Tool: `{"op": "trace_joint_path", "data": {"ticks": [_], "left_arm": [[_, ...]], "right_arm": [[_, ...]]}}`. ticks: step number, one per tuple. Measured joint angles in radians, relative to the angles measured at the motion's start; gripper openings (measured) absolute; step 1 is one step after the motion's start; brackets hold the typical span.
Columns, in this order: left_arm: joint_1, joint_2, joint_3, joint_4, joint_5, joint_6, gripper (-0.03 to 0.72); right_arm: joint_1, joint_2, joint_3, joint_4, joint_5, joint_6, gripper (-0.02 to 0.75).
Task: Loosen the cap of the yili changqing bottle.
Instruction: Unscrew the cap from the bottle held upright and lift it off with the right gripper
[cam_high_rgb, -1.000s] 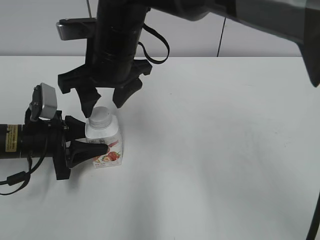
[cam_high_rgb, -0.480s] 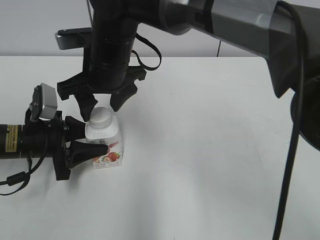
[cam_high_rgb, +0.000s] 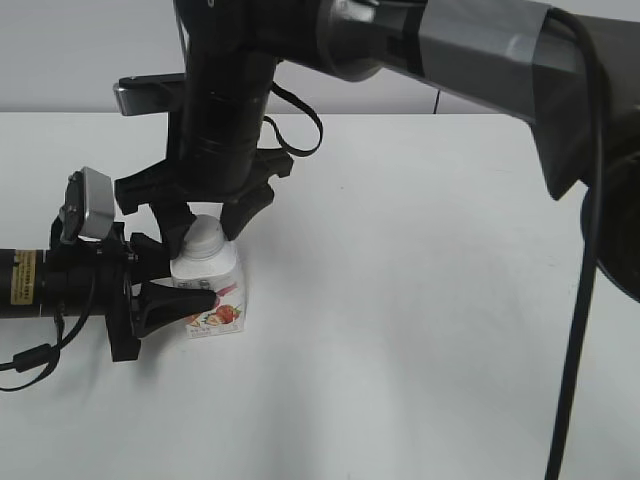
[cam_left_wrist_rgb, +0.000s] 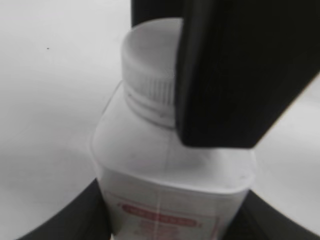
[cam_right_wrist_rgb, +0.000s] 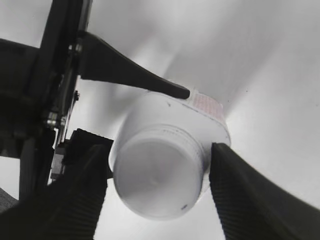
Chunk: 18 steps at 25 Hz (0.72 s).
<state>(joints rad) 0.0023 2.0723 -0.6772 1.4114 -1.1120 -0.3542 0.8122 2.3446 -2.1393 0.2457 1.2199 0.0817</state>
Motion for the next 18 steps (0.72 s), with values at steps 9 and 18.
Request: {"op": "trace_joint_path", "data": {"ticks": [9,18], "left_arm": [[0.0,0.0,0.0,0.001,0.0,0.0,0.361],[0.0,0.0,-0.002,0.003,0.0,0.001,0.361]], "right_arm": [[0.0,-0.03,0.013,-0.02,0.0,0.008,0.456],[0.0,-0.037,0.078,-0.005,-0.008,0.008,0.452]]}}
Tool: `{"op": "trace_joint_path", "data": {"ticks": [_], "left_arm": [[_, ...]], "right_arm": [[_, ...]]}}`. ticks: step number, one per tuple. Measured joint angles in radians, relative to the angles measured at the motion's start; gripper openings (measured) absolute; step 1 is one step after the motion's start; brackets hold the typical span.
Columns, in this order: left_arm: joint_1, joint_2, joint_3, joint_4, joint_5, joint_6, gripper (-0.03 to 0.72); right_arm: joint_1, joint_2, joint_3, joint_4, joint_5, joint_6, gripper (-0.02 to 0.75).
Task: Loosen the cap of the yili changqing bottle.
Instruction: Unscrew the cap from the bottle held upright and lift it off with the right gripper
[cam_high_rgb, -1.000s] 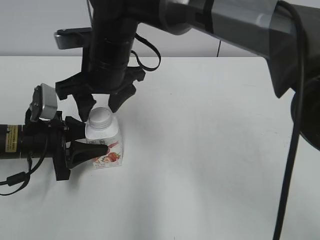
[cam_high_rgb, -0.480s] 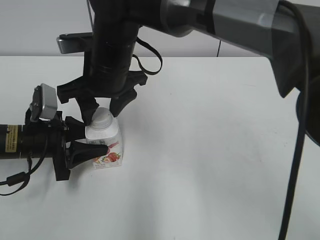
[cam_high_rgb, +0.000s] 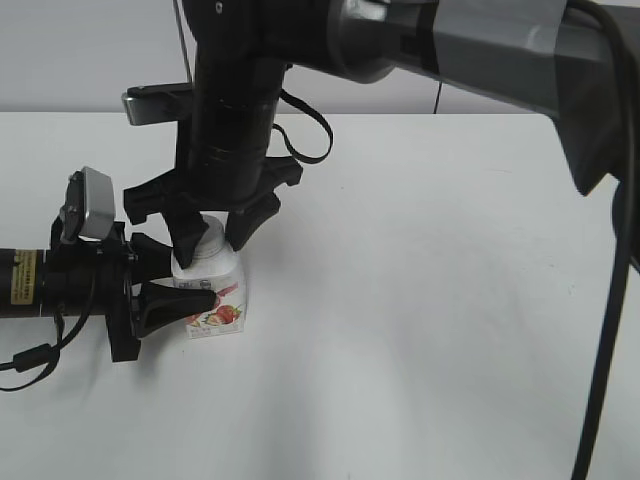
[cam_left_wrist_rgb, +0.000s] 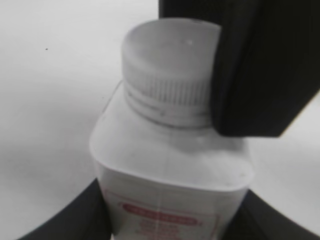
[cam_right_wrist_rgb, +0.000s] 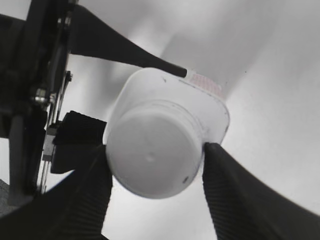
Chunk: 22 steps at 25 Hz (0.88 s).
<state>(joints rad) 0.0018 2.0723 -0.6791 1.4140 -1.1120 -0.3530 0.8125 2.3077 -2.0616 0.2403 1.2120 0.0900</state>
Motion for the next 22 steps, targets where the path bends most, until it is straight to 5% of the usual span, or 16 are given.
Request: {"op": "trace_joint_path", "data": {"ticks": [22], "left_arm": [[0.0,0.0,0.0,0.001,0.0,0.0,0.36]], "right_arm": [[0.0,0.0,-0.049,-0.008,0.008,0.0,0.449]]}}
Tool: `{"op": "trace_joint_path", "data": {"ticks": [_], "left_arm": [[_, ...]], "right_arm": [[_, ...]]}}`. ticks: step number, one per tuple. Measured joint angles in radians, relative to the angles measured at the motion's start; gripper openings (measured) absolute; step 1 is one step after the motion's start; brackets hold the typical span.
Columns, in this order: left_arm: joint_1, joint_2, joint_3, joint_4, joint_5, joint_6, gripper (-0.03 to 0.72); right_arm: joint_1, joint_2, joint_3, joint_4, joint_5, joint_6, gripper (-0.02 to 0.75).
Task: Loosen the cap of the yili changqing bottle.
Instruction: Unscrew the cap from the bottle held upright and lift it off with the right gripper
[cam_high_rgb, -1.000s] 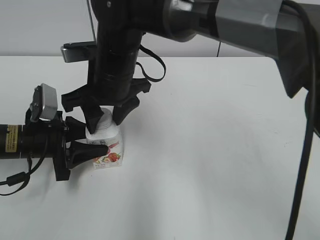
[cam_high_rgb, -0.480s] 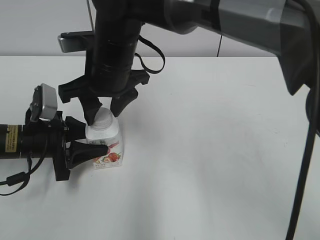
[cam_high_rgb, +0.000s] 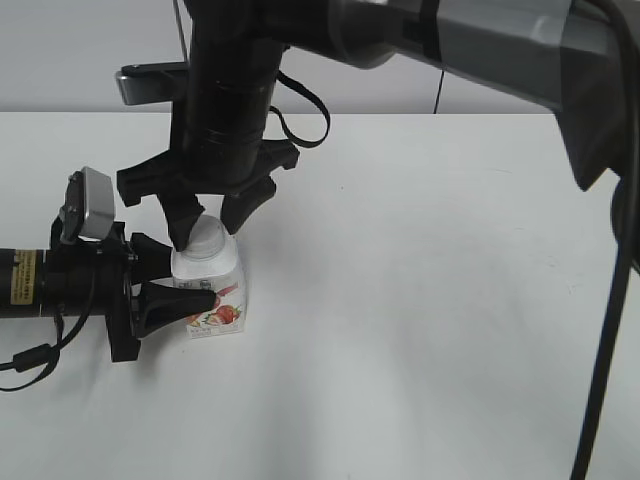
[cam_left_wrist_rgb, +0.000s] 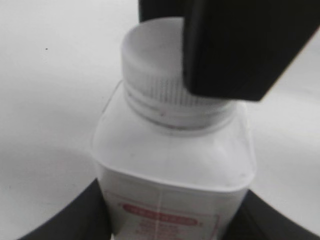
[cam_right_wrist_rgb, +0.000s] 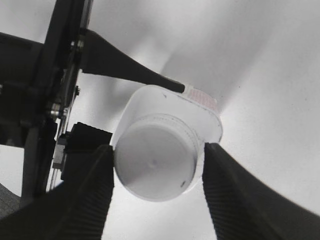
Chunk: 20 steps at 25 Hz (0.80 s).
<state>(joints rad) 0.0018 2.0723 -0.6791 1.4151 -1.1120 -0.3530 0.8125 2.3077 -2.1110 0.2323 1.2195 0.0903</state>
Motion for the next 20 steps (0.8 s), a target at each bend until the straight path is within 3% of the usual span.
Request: {"op": "trace_joint_path", "data": {"ticks": [13,16,20], "left_arm": [[0.0,0.0,0.0,0.0,0.0,0.0,0.358],[0.0,0.0,0.0,0.0,0.0,0.0,0.358],[0.0,0.0,0.0,0.0,0.0,0.0,0.358]], "right_arm": [[0.0,0.002,0.0,0.003,0.0,-0.032,0.388],[0.0,0.002,0.0,0.003,0.0,-0.165,0.388],[0.0,0.002,-0.006,0.003,0.0,-0.629,0.388]]}}
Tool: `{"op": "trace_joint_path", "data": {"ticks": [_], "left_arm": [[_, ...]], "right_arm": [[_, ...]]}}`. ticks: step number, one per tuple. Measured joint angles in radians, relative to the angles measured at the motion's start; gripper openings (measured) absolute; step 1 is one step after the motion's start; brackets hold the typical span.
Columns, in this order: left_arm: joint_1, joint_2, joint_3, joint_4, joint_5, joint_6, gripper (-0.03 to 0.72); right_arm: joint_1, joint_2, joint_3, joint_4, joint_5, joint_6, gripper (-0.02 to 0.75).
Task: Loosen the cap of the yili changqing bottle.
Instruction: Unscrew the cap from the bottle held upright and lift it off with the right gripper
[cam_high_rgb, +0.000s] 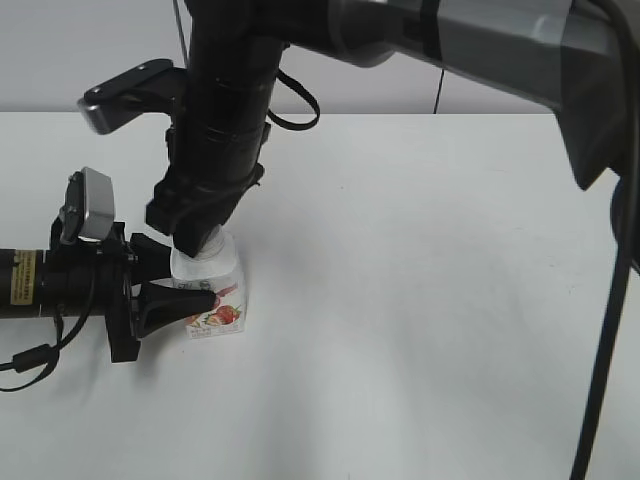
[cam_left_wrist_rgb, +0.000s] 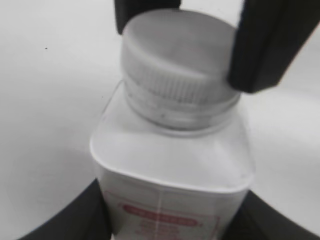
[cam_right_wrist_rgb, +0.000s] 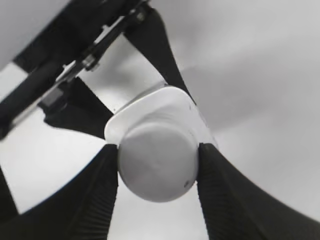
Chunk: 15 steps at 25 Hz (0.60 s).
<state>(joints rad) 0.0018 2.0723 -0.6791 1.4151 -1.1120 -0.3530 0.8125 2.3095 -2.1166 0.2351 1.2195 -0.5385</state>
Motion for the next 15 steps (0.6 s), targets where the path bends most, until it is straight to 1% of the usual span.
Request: {"op": "trace_joint_path", "data": {"ticks": [1,3,5,8,15], "left_arm": [[0.0,0.0,0.0,0.0,0.0,0.0,0.358],[0.0,0.0,0.0,0.0,0.001,0.0,0.358],[0.0,0.0,0.0,0.0,0.001,0.0,0.358],[0.0,0.0,0.0,0.0,0.0,0.0,0.358],[0.0,0.0,0.0,0.0,0.0,0.0,0.358]], "right_arm": [[0.0,0.0,-0.002,0.0,0.0,-0.152,0.386],[0.0,0.0,-0.003,0.0,0.002,-0.397,0.386],[0.0,0.0,-0.003,-0.004,0.003,-0.535,0.386],[0.0,0.0,-0.003,-0.006,0.003,-0.602,0.386],[0.0,-0.017,-0.003,-0.006,0.003,-0.612,0.386]]}}
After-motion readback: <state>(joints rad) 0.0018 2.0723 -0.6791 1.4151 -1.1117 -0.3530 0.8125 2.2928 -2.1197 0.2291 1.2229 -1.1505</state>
